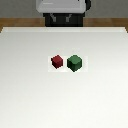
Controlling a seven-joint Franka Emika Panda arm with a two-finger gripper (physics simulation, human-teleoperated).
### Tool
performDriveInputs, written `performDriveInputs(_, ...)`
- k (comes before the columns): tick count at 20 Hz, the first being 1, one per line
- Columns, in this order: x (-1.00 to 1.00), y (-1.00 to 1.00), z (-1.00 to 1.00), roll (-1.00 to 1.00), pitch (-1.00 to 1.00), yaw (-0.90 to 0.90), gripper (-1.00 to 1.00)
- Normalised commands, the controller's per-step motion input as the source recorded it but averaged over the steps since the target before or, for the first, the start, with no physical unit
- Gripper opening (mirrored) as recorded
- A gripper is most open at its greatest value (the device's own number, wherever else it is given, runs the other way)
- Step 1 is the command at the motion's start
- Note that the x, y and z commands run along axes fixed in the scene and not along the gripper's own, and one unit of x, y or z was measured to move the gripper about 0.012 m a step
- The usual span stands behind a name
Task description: Place the red cube on top of the green cube.
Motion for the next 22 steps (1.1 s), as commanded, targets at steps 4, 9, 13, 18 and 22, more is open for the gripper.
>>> performDriveInputs(4,0.00,0.00,0.00,0.00,0.00,0.00,1.00)
performDriveInputs(9,0.00,-0.20,0.00,0.00,0.00,0.00,1.00)
performDriveInputs(13,0.00,-0.50,0.00,0.00,0.00,0.00,1.00)
performDriveInputs(18,0.00,0.00,-0.20,0.00,0.00,0.00,1.00)
performDriveInputs(22,0.00,0.00,-0.75,0.00,0.00,0.00,1.00)
